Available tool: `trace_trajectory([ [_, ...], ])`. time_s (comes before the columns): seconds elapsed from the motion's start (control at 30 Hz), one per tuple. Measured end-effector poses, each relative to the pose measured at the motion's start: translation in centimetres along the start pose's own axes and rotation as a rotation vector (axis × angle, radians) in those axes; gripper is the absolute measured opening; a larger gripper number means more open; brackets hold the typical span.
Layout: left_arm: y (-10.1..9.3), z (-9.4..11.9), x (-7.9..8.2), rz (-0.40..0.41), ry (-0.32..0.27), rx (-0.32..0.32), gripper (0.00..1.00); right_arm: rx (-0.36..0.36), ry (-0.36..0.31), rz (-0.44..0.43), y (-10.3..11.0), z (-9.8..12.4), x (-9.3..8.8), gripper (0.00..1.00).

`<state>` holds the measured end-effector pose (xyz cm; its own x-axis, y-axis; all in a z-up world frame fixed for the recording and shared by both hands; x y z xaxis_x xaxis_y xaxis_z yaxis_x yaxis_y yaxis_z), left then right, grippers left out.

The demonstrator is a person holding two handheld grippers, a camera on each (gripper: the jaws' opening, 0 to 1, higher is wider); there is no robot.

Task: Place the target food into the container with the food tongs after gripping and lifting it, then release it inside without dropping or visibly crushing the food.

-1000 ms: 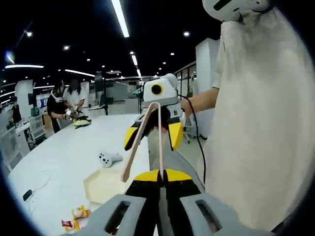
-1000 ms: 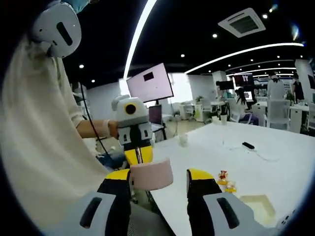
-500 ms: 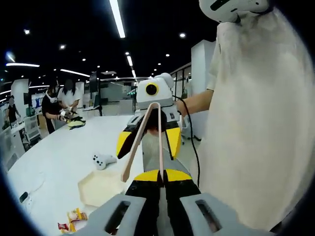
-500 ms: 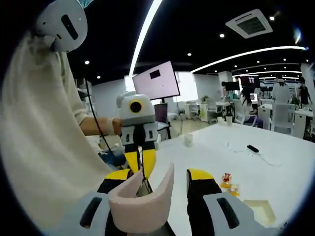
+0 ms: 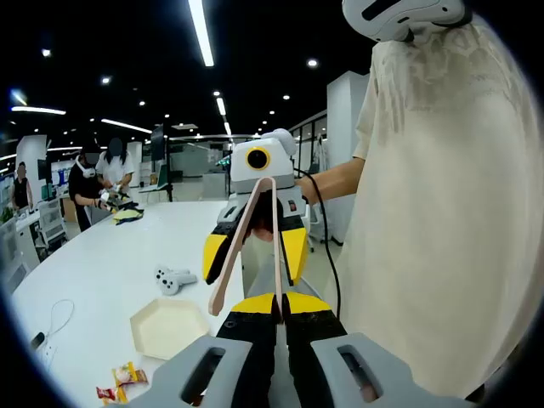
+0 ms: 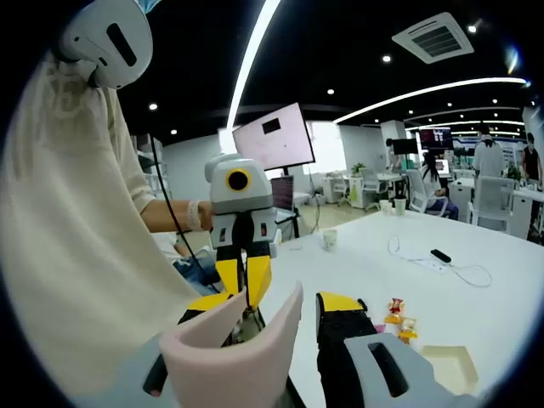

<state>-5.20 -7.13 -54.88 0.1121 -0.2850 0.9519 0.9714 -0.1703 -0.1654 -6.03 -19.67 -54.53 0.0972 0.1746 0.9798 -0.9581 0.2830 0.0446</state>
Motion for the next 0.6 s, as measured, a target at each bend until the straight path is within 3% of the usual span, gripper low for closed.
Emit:
trace_trajectory([
  [0.37,0.1,-0.1,-0.3,0.003,0.017,0.017,0.0,-0.003,0.003,0.026,0.1,-0.1,-0.4,0.27],
  [0.6,0.8,-0.3,-0.8,-0.007,0.057,0.097,0.03,-0.052,0.023,0.013,-0.4,0.1,-1.1,0.27],
])
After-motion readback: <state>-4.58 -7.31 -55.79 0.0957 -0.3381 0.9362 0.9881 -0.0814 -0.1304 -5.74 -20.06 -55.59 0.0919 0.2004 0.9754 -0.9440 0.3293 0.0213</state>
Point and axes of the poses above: the point that each gripper's makers call its tool centre point, and the gripper's own axes: z roughly backward along the fingers, y roughly to its left, x roughly out of its top, the point moved 7 cm from there along z, roughly backward along the fingers, and after that the axes turned 6 degrees about z, right-handed, at the moved point
